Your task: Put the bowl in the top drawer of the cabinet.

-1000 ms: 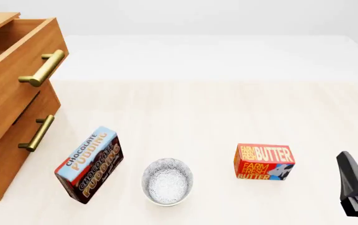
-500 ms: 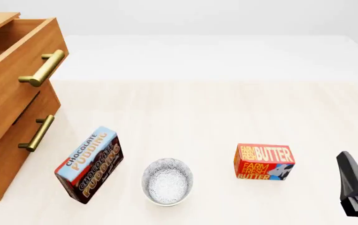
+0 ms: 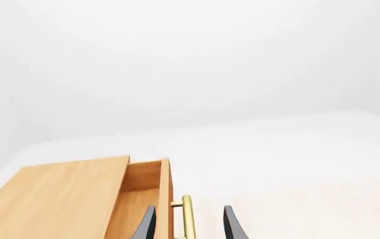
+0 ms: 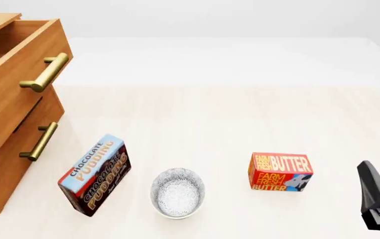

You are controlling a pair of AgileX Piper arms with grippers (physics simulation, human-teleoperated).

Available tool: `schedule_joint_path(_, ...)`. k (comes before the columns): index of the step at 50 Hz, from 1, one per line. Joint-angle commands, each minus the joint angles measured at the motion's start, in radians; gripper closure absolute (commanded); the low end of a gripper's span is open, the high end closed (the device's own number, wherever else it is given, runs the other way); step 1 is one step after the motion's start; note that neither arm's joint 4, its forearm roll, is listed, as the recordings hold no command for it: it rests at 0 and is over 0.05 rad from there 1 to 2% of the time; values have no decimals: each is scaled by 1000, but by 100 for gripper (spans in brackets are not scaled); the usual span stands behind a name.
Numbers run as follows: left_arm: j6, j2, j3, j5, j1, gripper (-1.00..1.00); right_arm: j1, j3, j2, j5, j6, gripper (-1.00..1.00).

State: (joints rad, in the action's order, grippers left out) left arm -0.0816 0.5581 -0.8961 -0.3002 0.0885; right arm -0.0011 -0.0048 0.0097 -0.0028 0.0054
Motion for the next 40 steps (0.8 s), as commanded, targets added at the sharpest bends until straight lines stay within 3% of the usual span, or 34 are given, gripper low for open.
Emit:
schedule_joint_path(1,43,99,-13,16,1,-100,0,0,0,0,0,-100)
schedule_joint_path(16,55,151,-8,23,-17,-100,0,0,0,0,0,-100)
schedule_joint_path(20,29,190,-1,43,-61,-100,0,0,0,0,0,-100)
schedule_joint_path(40,49,270,-8,75,-70,-100,0,0,0,0,0,-100)
